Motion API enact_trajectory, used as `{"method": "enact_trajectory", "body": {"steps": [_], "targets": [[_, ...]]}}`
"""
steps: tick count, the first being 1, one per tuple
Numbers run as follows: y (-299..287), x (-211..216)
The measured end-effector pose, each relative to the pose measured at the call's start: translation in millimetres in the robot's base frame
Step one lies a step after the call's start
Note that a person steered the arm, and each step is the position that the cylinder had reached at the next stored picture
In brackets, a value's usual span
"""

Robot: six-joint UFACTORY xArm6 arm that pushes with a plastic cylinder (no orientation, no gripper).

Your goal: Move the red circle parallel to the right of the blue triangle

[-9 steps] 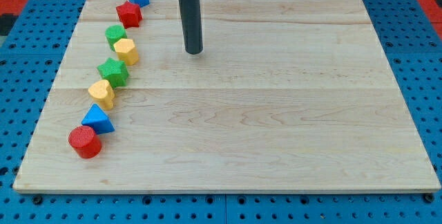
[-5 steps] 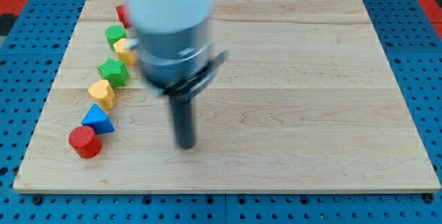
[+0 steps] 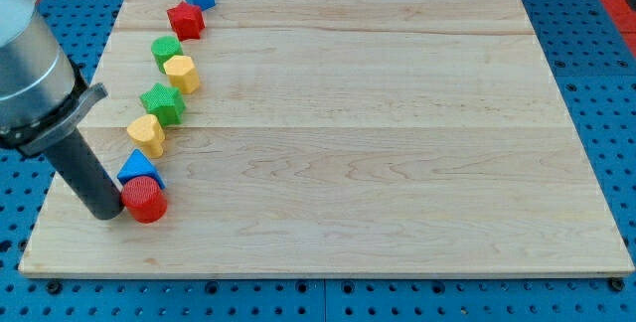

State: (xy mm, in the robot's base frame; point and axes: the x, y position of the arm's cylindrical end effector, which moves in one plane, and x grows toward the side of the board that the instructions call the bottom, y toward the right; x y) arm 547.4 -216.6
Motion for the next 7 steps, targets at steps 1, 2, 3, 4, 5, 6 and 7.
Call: {"method": "enact_trajectory", "body": {"steps": [1,2,3,4,5,6,7], "targets": [[19,-1],[104,9],[183,1],[191,-17],[109,15],[-18,25],[-55,-22]]}}
